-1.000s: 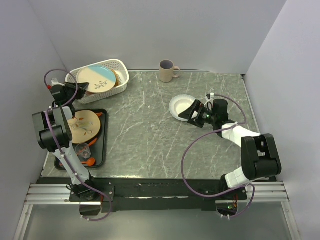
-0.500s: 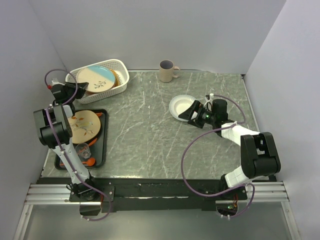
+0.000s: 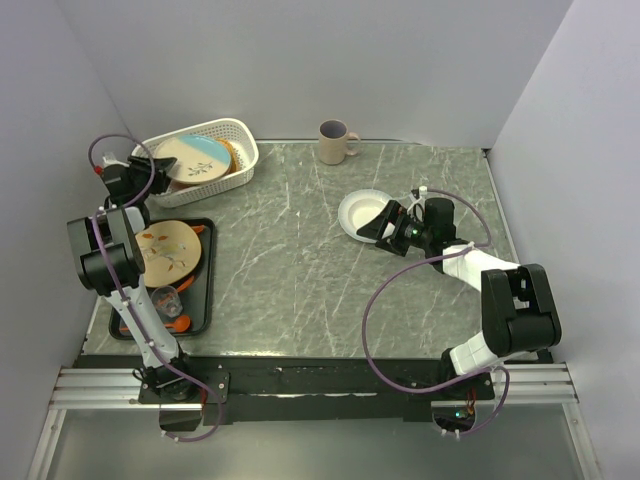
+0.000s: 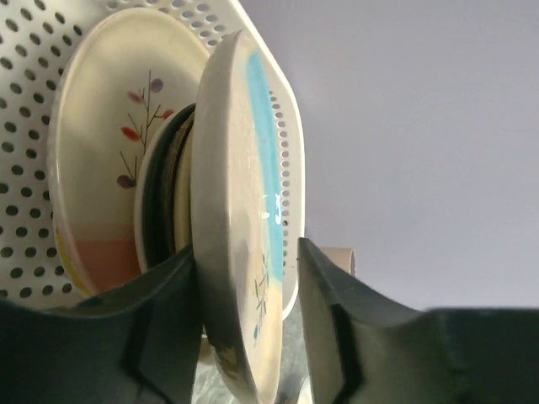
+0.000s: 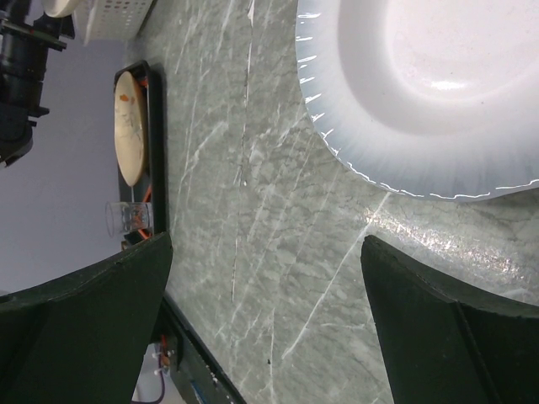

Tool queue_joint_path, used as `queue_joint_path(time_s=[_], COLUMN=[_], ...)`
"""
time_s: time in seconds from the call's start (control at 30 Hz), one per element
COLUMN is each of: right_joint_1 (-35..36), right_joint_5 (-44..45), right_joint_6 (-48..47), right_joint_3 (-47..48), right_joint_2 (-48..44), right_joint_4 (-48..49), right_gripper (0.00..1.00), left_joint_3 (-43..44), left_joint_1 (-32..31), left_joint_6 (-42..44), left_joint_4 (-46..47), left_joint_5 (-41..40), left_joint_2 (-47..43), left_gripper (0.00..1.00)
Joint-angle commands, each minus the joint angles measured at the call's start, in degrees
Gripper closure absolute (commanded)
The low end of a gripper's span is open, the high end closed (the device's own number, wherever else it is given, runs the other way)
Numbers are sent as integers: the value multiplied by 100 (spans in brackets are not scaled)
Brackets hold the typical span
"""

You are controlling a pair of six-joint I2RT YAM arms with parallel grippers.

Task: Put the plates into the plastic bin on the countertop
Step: Place the plate in the plastic bin.

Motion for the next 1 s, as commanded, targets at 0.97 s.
queue_joint_path(time_s=[0.97], right_joint_1=[18], right_joint_5=[178], right_joint_6=[-101], right_joint_3=[29], right_joint_2=[-173], right_joint_4=[132], right_gripper=[0], left_joint_3=[-102], left_joint_1=[-122], left_joint_6=[1214], left_joint_4=[-1339], left_joint_5=[-1387], left_joint_2=[-1850], left_gripper=[1])
